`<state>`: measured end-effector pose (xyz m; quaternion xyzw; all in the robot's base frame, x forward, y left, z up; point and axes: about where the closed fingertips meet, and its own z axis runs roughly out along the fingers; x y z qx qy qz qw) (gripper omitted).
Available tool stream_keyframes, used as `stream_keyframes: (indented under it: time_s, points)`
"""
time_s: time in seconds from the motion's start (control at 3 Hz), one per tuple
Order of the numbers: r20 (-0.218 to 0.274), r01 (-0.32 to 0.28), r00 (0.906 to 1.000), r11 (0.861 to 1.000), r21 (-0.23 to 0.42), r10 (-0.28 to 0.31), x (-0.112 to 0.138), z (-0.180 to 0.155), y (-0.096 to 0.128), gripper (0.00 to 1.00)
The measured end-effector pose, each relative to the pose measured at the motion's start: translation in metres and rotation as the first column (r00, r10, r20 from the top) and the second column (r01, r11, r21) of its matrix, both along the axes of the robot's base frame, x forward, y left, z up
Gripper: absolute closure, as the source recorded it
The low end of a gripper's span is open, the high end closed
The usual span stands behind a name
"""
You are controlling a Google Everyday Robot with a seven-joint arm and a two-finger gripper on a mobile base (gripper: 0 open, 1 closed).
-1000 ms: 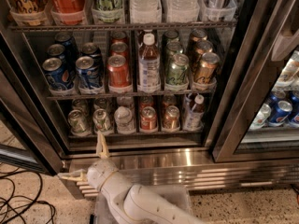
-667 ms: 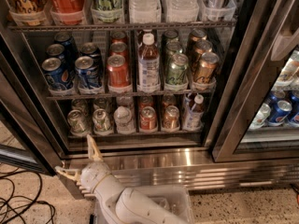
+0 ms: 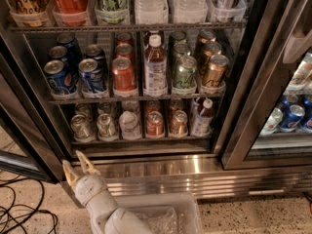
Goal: Pick 7up can from bottom shelf of fridge
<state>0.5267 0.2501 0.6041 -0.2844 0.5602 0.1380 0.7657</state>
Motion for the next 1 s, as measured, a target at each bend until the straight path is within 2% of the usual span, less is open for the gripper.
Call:
stream_keyframes:
  time_s: [0.33,0.67,1.0]
  points:
    - [-0.014,0.069,0.9975,0.998,0.010,-0.069,0.006,-0.009,0.009,0.44]
    - [-0.027,0.121,0.9922,0.992,-0.033,-0.122,0.022,-0.015,0.016,0.31]
    - [-0.013,0.168,0.9855,0.982,-0.084,-0.169,0.043,-0.011,0.011,0.22]
